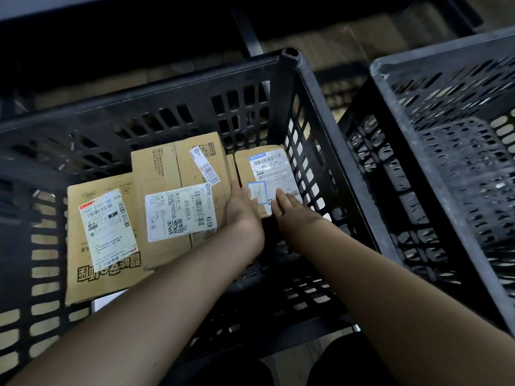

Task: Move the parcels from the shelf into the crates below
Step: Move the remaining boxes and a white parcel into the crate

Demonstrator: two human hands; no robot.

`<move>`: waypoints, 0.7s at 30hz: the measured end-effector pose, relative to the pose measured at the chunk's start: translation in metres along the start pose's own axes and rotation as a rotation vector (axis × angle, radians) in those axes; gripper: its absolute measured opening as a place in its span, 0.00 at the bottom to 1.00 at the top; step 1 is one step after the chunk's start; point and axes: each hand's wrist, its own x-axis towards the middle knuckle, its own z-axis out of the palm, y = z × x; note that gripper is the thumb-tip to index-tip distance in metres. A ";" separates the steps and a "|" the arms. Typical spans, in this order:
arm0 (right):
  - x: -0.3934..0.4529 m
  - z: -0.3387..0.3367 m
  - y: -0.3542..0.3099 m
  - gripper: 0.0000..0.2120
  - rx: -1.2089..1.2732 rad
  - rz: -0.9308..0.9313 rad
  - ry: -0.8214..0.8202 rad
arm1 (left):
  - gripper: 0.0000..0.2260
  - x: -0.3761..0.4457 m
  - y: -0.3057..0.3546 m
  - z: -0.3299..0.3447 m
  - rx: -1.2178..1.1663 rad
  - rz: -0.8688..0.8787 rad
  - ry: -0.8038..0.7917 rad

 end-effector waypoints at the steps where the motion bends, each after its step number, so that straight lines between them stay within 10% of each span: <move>1: -0.002 -0.002 0.000 0.36 -0.009 0.000 0.003 | 0.37 0.000 -0.002 -0.002 -0.006 -0.010 -0.004; 11: -0.072 -0.069 -0.016 0.30 -0.061 -0.047 0.137 | 0.30 -0.093 -0.065 -0.034 -0.274 -0.037 0.164; 21: -0.315 -0.211 -0.041 0.29 -0.037 -0.096 0.310 | 0.29 -0.348 -0.208 -0.092 -0.627 -0.102 0.255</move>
